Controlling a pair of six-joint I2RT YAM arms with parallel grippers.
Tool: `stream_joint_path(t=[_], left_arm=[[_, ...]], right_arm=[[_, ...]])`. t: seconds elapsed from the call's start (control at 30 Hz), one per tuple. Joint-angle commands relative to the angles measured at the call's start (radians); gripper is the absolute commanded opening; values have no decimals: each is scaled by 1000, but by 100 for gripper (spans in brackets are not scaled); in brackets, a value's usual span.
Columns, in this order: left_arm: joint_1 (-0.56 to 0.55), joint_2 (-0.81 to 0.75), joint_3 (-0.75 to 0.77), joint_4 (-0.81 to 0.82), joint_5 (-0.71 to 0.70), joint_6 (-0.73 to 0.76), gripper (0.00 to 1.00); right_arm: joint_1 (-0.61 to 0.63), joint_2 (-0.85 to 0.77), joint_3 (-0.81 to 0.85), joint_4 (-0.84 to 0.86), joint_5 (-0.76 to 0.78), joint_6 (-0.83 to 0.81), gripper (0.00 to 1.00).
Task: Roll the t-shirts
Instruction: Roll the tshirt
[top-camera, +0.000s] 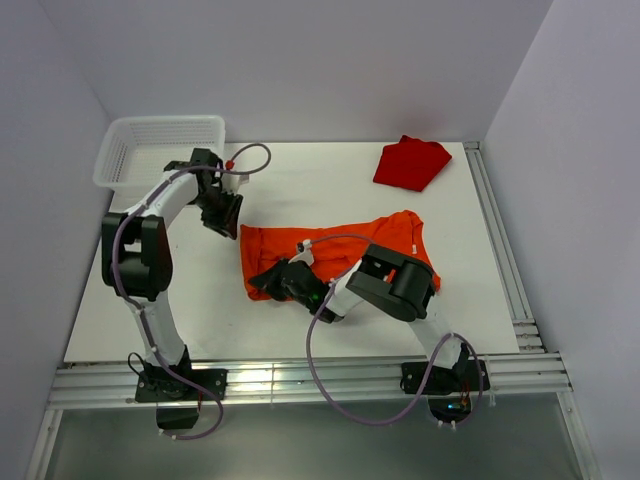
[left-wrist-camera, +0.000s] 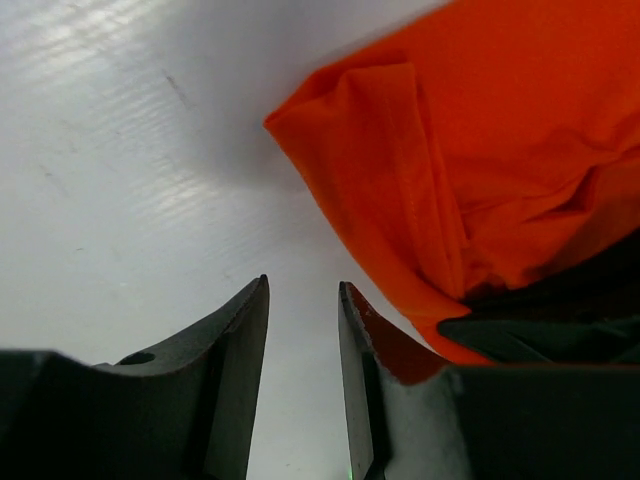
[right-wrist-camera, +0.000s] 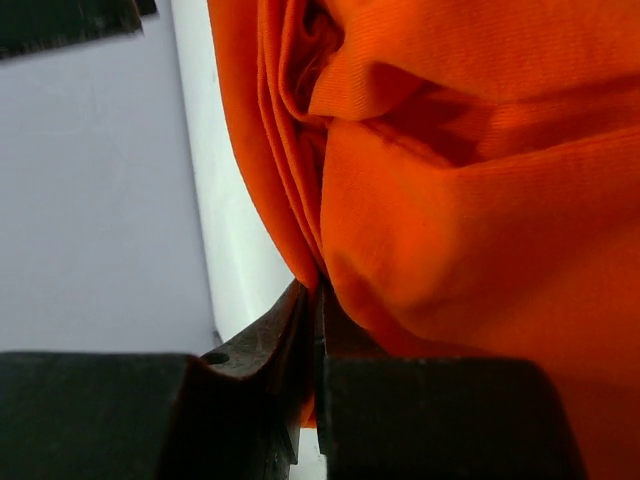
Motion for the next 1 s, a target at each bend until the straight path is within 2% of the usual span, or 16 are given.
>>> stream_joint_path(t=[0.0,0.17,0.4,0.57,0.63,0.73,0.83,0.87,0.93,0.97], left_arm=[[40,-59,-65,64,186,-1,39],[86,-38,-161,130,350,-18,44],[98,-15,-247,233,477,-71,50],[100,-24,-281,304,510,-108,51],[98,-10,-273,299,494,-110,49],[98,19,-269,305,459,-117,36],[95,37,-249,296,439,-116,30],[88,40,-243,284,413,-114,23],[78,36,-224,273,378,-108,15],[69,33,-218,265,317,-108,12]], right_arm=[[-13,33,-20,75,-25,52,0],[-17,50,-25,101,-33,74,0],[-20,51,-48,127,-34,83,0],[-25,47,-57,130,-39,81,0],[-25,47,-57,129,-40,81,0],[-26,48,-51,127,-40,81,0],[-26,50,-37,109,-46,72,0],[-26,48,-34,101,-47,71,0],[-26,44,-28,87,-47,61,0],[-26,44,-27,84,-48,60,0]])
